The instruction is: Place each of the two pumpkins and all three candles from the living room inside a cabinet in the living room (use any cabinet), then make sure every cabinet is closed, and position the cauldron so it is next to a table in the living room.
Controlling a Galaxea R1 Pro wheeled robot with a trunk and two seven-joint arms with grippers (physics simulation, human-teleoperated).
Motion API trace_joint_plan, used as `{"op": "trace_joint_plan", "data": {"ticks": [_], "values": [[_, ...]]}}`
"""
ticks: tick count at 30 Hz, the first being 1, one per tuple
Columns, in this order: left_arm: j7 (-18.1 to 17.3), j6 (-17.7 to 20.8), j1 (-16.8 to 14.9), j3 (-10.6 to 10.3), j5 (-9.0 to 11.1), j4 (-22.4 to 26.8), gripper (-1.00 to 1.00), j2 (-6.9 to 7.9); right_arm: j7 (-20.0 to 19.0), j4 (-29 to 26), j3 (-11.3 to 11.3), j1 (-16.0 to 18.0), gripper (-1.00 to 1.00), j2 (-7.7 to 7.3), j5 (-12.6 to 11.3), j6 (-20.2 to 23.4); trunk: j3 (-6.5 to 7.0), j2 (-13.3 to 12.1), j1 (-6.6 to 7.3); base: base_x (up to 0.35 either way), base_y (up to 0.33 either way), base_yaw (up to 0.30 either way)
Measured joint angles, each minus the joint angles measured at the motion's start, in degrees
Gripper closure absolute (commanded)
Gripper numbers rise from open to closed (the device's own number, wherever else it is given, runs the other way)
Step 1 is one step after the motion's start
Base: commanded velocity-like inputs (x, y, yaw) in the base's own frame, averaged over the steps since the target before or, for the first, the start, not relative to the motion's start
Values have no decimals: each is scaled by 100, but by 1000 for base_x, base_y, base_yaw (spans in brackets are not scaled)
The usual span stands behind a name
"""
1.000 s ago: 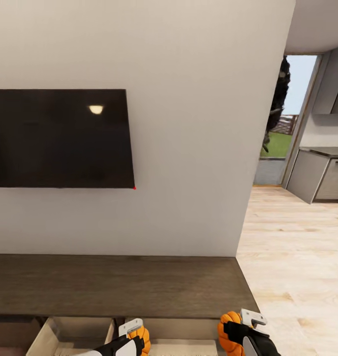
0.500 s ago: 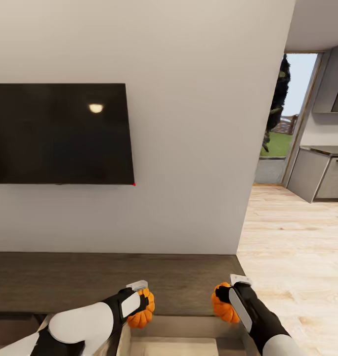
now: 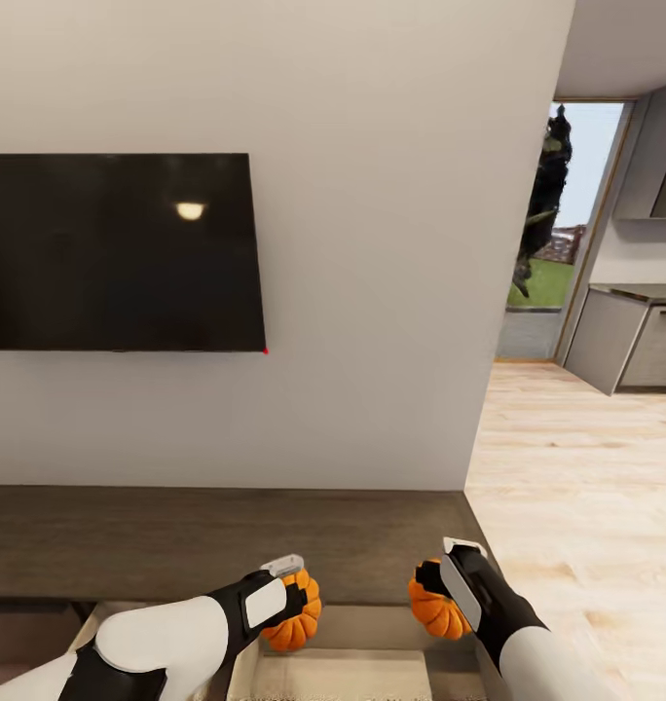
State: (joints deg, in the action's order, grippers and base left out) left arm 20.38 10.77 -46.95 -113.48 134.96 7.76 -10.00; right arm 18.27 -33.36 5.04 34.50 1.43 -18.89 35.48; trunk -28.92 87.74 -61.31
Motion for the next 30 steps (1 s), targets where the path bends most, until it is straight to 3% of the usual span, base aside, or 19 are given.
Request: {"op": "trace_joint_plan", "data": {"ticks": [7,22,25,30], "values": [[-8,-1,0,3,-1,-1,100,0,-23,28,-1,0,100,2,14,-4,-126,281,-155,-180,0,0],[-10,-9,0,1,0,0,100,0,-6,3,-5,0,100,1,25,-17,-395,883,-483,-3,0,0],[157,3,-4,-16,1,-16,100,1,0,4,-2,0,100,1,32,-8,-449,1003,-549,0,0,0],[722,35,-143,-24,-19,-21,100,1,-3,21,-4,4,100,1,41,-5,-538,1204,-659,0,0,0]]}}
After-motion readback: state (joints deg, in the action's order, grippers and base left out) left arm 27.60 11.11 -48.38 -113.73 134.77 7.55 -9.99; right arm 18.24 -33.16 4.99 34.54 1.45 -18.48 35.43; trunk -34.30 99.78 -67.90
